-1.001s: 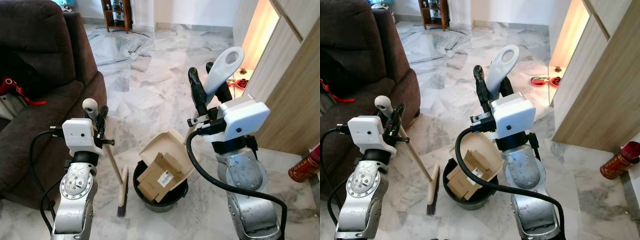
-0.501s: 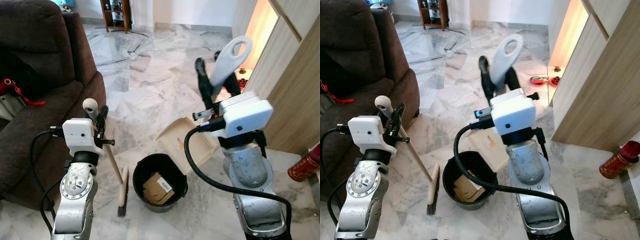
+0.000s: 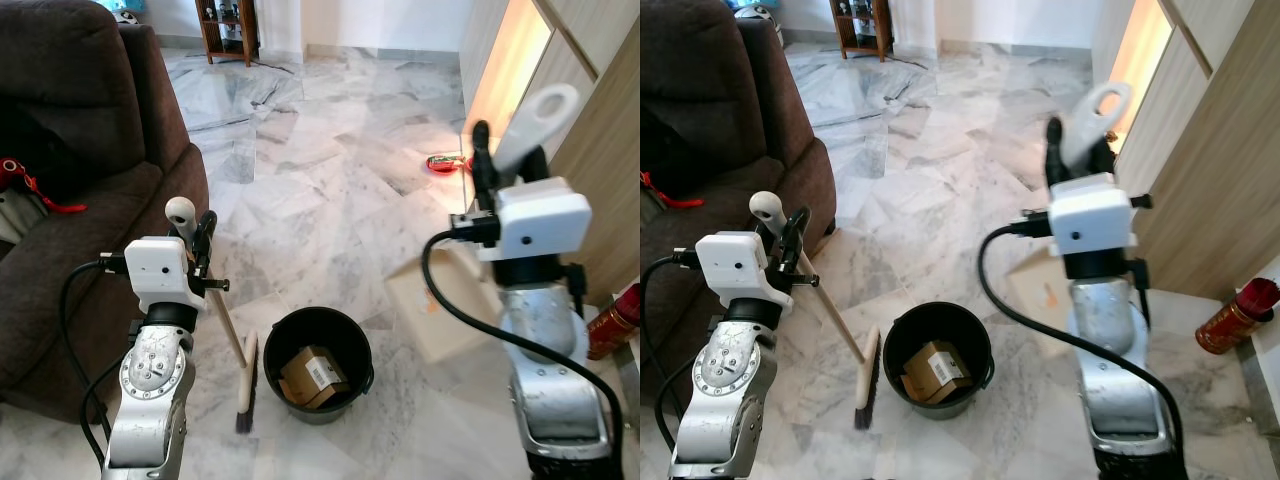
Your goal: Sweep floor
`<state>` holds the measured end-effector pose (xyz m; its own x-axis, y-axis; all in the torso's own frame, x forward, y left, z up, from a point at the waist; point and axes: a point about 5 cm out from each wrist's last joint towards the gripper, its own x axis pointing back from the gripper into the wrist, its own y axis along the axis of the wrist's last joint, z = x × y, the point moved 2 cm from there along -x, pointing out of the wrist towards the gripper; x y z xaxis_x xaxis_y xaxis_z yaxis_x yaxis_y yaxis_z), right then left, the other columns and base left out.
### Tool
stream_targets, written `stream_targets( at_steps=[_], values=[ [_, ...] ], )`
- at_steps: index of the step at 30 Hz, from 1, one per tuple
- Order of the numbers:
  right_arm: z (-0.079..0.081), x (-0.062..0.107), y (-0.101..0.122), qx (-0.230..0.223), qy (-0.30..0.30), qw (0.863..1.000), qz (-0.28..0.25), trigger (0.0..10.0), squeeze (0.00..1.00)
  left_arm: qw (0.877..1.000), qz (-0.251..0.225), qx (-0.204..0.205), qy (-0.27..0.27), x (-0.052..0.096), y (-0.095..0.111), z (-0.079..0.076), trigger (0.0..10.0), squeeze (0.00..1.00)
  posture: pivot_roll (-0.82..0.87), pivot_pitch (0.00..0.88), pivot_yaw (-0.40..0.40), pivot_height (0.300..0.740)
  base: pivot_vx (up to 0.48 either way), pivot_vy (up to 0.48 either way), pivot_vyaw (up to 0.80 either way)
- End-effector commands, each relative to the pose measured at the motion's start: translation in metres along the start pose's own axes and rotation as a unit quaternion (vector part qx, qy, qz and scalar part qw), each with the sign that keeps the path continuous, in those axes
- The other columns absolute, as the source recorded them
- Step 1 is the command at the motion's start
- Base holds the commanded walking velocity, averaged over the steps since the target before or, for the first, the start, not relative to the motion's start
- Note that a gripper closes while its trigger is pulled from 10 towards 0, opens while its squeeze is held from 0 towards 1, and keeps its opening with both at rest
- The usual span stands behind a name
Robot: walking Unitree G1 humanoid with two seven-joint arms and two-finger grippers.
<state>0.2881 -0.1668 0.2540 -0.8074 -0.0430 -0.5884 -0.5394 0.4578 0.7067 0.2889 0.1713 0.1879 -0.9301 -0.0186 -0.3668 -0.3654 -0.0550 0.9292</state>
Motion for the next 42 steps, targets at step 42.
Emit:
stream_targets(
  at_steps=[42],
  values=[
    [-0.002, 0.031, -0.076, -0.112, -0.059, 0.983, 0.137, 10.0, 0.00, 0.999, 0.010, -0.022, -0.025, 0.021, 0.002, 0.000, 10.0, 0.00, -0.02, 0.075, 0.035, 0.740, 0.000, 0.000, 0.00]
  ],
)
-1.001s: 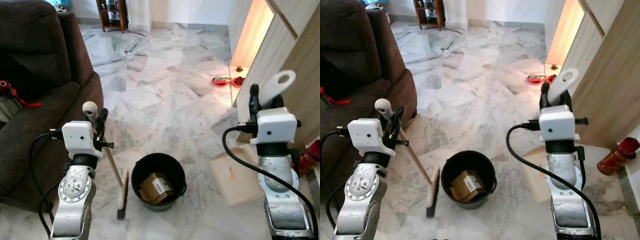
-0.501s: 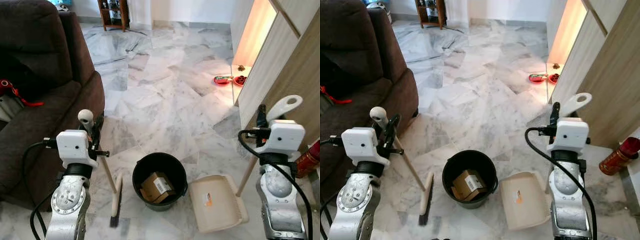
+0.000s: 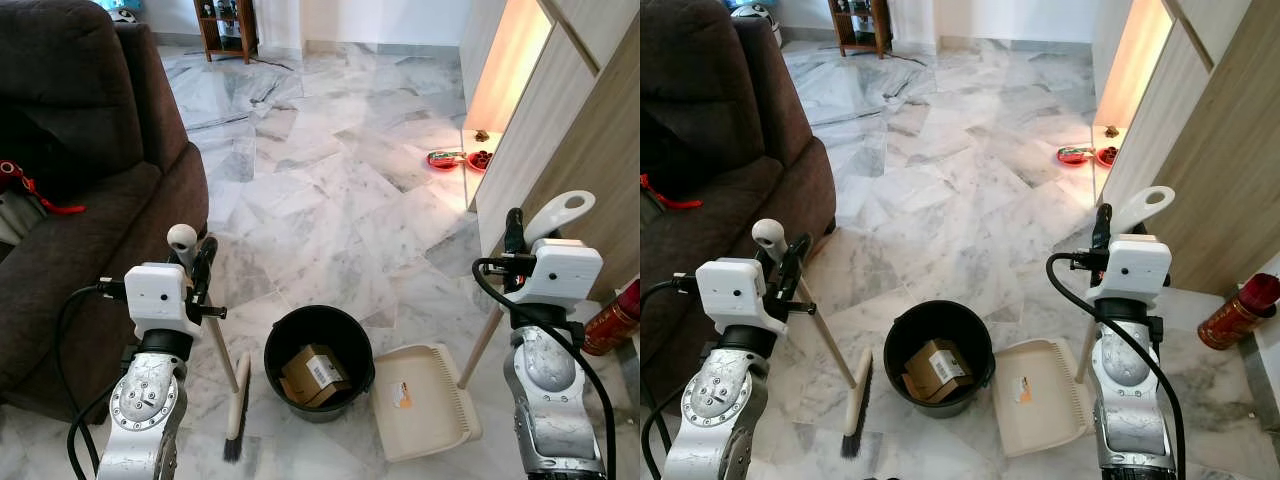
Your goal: Sweep floor
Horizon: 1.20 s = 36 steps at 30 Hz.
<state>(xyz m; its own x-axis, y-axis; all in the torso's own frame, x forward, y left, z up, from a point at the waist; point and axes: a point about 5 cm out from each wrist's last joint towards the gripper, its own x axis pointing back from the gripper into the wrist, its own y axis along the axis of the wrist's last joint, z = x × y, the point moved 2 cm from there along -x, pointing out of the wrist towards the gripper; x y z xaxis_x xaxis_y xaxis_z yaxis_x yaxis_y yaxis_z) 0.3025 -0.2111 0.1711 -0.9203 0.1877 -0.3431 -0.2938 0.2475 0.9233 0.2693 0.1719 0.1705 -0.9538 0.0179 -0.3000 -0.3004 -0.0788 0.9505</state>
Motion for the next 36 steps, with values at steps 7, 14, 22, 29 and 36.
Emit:
stream_targets(
  at_steps=[7, 14, 22, 29, 36],
  values=[
    [0.0060, -0.0045, 0.0131, -0.019, 0.008, 0.999, -0.033, 10.0, 0.00, 1.000, -0.026, -0.010, -0.009, -0.0035, 0.0113, -0.0023, 10.0, 0.00, -0.02, 0.068, 0.036, 0.740, 0.000, 0.000, 0.00],
    [0.0082, -0.0052, 0.0113, -0.020, 0.015, 0.999, -0.029, 10.0, 0.00, 0.999, -0.033, -0.017, -0.015, -0.0039, 0.0138, -0.0025, 10.0, 0.00, -0.01, 0.082, 0.037, 0.740, 0.000, 0.000, 0.00],
    [0.0098, -0.0091, 0.0137, -0.026, 0.017, 0.999, -0.033, 10.0, 0.00, 0.999, -0.033, -0.019, -0.015, -0.0054, 0.0142, -0.0030, 10.0, 0.00, -0.01, 0.098, 0.039, 0.740, 0.000, 0.000, 0.00],
    [0.0091, -0.0093, 0.0141, -0.026, 0.014, 0.999, -0.033, 10.0, 0.00, 0.999, -0.034, -0.019, -0.017, -0.0058, 0.0146, -0.0045, 10.0, 0.00, -0.01, 0.108, 0.040, 0.740, 0.000, 0.000, 0.00],
    [0.0080, -0.0105, 0.0135, -0.023, 0.012, 0.999, -0.032, 10.0, 0.00, 0.999, -0.034, -0.020, -0.017, -0.0062, 0.0151, -0.0045, 10.0, 0.00, 0.00, 0.124, 0.038, 0.740, 0.000, 0.000, 0.00]
  ],
)
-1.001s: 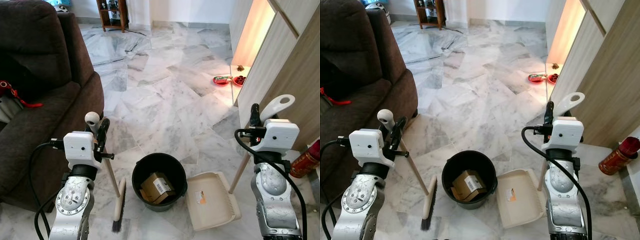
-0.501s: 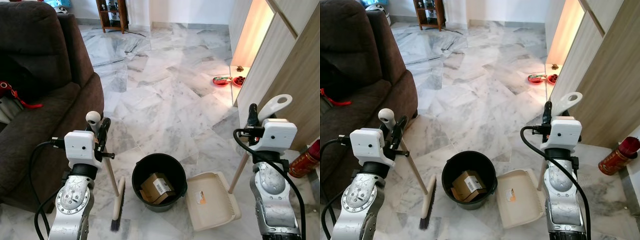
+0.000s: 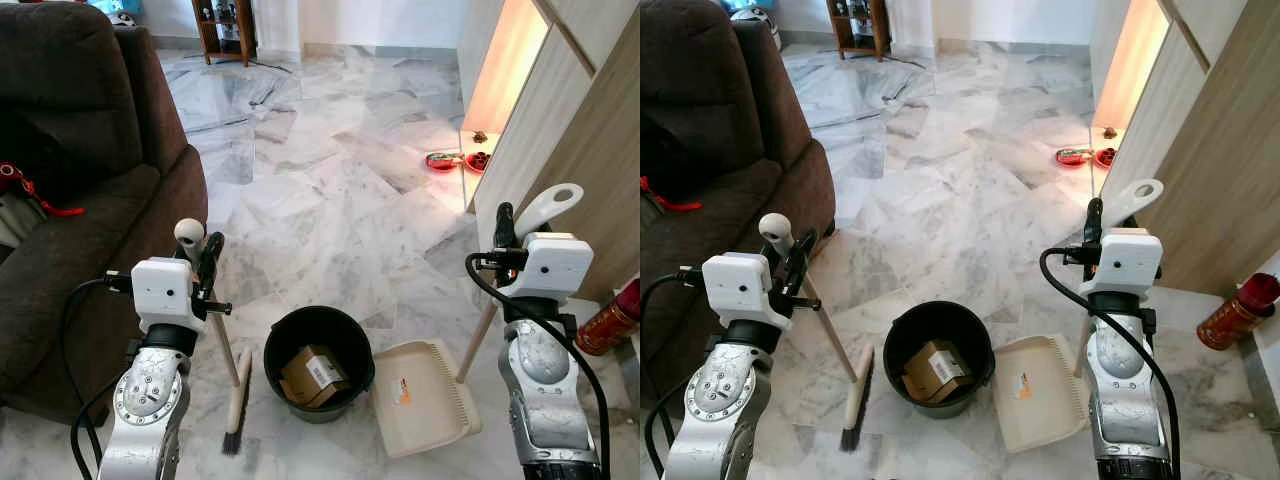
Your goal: Sweep floor
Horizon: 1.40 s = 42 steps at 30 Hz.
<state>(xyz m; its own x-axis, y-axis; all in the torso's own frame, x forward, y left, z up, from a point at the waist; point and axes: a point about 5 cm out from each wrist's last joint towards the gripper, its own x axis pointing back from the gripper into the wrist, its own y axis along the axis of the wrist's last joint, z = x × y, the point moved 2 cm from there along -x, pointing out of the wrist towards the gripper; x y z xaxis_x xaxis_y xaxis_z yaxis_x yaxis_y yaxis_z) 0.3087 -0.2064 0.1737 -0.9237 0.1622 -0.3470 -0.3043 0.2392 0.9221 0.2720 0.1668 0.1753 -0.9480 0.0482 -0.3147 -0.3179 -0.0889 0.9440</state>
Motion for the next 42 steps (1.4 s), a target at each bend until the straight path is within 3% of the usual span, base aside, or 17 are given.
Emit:
stream_targets(
  at_steps=[1, 15, 42],
  values=[
    [0.0023, -0.0049, 0.0116, -0.017, 0.000, 0.999, -0.028, 10.0, 0.00, 1.000, -0.024, -0.015, -0.003, -0.0023, 0.0109, 0.0004, 10.0, 0.00, 0.00, 0.124, 0.038, 0.740, 0.000, 0.000, 0.00],
    [0.0018, -0.0059, 0.0096, -0.016, 0.000, 1.000, -0.024, 10.0, 0.00, 1.000, -0.027, -0.015, -0.004, -0.0039, 0.0118, -0.0004, 10.0, 0.00, 0.00, 0.122, 0.040, 0.740, 0.000, 0.000, 0.00],
    [0.0042, -0.0072, 0.0133, -0.018, 0.003, 0.999, -0.029, 10.0, 0.00, 1.000, -0.028, -0.013, -0.002, -0.0035, 0.0114, -0.0010, 10.0, 0.00, 0.00, 0.127, 0.037, 0.740, -0.271, 0.000, 0.00]
  ],
)
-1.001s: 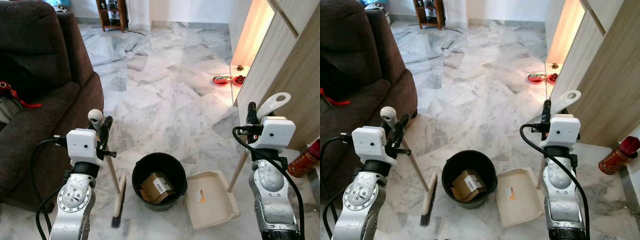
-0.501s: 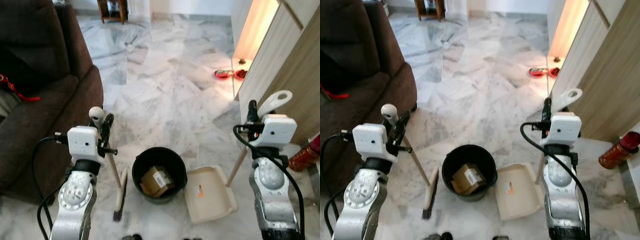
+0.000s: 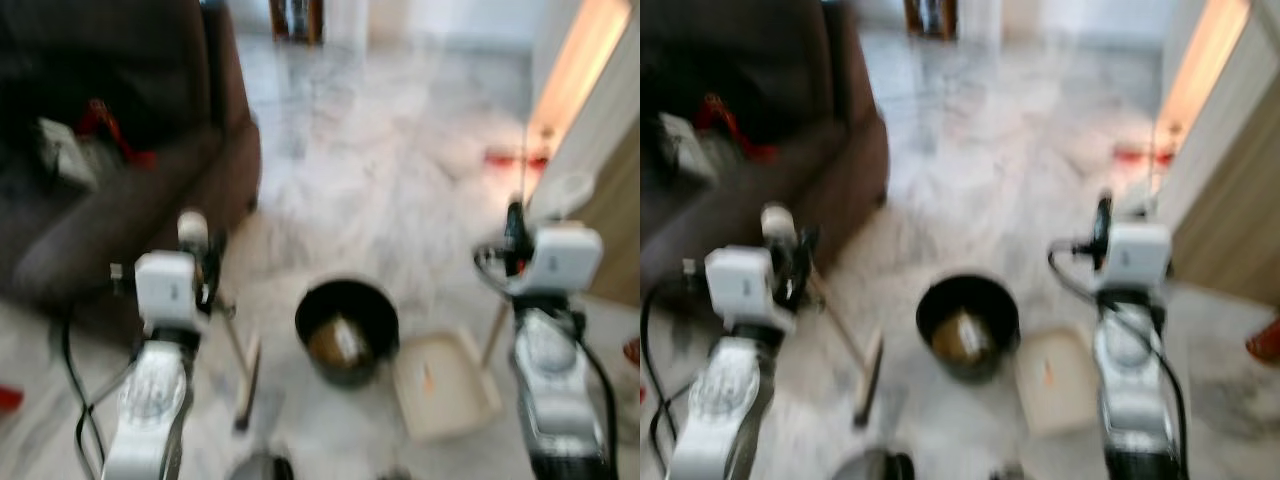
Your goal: Sweep floor
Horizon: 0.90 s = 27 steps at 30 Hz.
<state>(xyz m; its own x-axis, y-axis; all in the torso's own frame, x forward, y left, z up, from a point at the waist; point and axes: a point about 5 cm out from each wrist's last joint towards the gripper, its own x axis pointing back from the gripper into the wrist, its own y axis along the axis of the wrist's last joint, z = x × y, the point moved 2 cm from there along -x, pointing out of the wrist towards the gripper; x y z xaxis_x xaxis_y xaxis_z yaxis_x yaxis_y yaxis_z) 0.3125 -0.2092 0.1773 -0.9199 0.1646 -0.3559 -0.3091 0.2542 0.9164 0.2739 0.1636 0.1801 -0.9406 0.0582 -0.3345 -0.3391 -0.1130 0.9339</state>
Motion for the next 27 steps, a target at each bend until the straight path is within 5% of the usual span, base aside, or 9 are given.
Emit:
stream_targets(
  at_steps=[1, 15, 27],
  values=[
    [0.0062, -0.0021, 0.0117, -0.025, 0.005, 0.999, -0.025, 10.0, 0.00, 1.000, -0.017, 0.000, 0.002, -0.0003, 0.0069, 0.0016, 10.0, 0.00, 0.00, 0.126, 0.036, 0.740, -0.277, 0.000, 0.00],
    [0.0071, -0.0021, 0.0144, -0.028, 0.007, 0.999, -0.027, 10.0, 0.00, 1.000, -0.017, 0.001, 0.002, -0.0002, 0.0061, 0.0006, 10.0, 0.00, -0.01, 0.126, 0.033, 0.740, -0.269, 0.000, 0.00],
    [0.0132, -0.0015, 0.0167, -0.050, 0.014, 0.998, -0.022, 10.0, 0.00, 1.000, -0.013, 0.003, 0.002, -0.0010, 0.0023, -0.0016, 10.0, 0.00, -0.02, 0.107, 0.028, 0.740, 0.000, 0.000, 0.00]
  ],
)
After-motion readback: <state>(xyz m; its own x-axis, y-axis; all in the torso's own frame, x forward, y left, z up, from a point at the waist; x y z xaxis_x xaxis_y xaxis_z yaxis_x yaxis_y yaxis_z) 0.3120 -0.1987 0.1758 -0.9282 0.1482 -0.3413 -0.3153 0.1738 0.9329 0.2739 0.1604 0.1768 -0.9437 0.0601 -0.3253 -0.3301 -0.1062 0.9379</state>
